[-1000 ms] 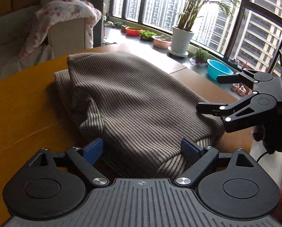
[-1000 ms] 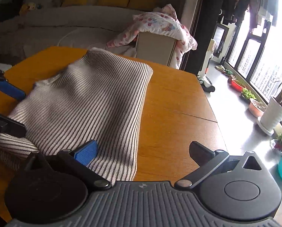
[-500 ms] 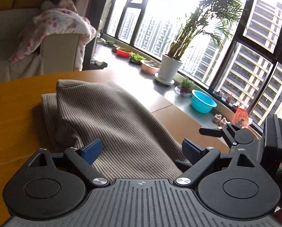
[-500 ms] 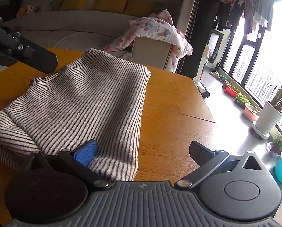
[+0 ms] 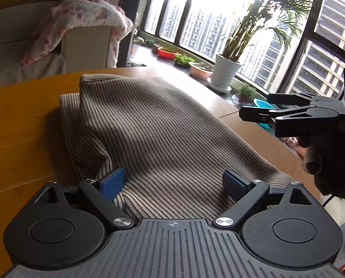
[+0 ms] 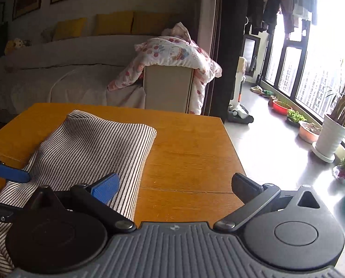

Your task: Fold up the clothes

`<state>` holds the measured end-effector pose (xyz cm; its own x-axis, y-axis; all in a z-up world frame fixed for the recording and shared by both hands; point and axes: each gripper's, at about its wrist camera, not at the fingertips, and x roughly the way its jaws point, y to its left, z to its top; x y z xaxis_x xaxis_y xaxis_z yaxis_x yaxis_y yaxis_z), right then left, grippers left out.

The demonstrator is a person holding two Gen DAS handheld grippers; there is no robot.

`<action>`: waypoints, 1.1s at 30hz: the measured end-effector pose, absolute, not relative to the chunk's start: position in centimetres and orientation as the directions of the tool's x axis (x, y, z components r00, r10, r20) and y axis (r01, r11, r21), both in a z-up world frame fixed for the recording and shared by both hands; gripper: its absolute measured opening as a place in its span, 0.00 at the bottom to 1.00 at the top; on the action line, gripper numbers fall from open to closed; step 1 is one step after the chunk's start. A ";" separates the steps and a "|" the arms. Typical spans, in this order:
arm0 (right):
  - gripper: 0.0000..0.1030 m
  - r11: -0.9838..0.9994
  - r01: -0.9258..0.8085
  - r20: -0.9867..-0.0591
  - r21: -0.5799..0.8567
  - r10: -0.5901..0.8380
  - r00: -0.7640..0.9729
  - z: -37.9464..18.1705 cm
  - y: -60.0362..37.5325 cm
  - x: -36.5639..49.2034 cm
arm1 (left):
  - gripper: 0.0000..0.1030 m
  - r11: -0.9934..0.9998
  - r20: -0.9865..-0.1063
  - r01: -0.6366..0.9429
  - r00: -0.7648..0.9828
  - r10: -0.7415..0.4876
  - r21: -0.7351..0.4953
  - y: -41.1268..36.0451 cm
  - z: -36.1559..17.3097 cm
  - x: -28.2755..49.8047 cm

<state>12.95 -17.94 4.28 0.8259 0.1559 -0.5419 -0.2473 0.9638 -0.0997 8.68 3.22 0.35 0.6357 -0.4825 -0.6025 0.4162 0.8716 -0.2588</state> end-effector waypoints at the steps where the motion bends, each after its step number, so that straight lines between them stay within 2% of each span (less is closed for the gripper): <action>1: 1.00 0.961 -0.257 -0.558 -0.103 0.159 0.815 3.8 -17.5 13.6 | 0.92 0.872 -0.602 0.416 0.636 -0.483 -0.259 3.3 0.3 8.7; 4: 1.00 0.936 -0.272 -0.612 -0.221 0.084 0.786 1.2 -15.9 14.9 | 0.92 0.869 -0.602 0.416 0.632 -0.488 -0.267 3.4 0.4 8.7; 8: 1.00 0.927 -0.274 -0.584 -0.257 0.077 0.808 0.6 -15.7 13.9 | 0.92 0.863 -0.603 0.415 0.622 -0.500 -0.288 3.9 0.6 8.8; 12: 1.00 0.903 -0.297 -0.556 -0.311 0.081 0.827 1.8 -15.6 11.5 | 0.93 0.869 -0.625 0.430 0.615 -0.481 -0.245 3.7 0.8 7.4; 18: 1.00 0.903 -0.391 -0.578 -0.175 0.228 0.784 3.5 -17.1 7.3 | 0.95 0.874 -0.659 0.454 0.606 -0.446 -0.174 3.5 1.0 5.1; 21: 1.00 0.889 -0.399 -0.626 -0.224 0.182 0.758 1.5 -16.5 5.9 | 0.95 0.874 -0.675 0.465 0.601 -0.427 -0.139 3.3 1.1 4.0; 26: 1.00 0.853 -0.411 -0.583 -0.323 0.162 0.796 2.7 -15.5 3.3 | 0.95 0.880 -0.699 0.455 0.585 -0.413 -0.139 3.9 0.9 2.5; 33: 1.00 0.797 -0.540 -0.510 -0.271 0.357 0.783 5.4 -15.0 -1.2 | 0.95 0.903 -0.658 0.417 0.653 -0.375 -0.102 6.1 3.2 0.2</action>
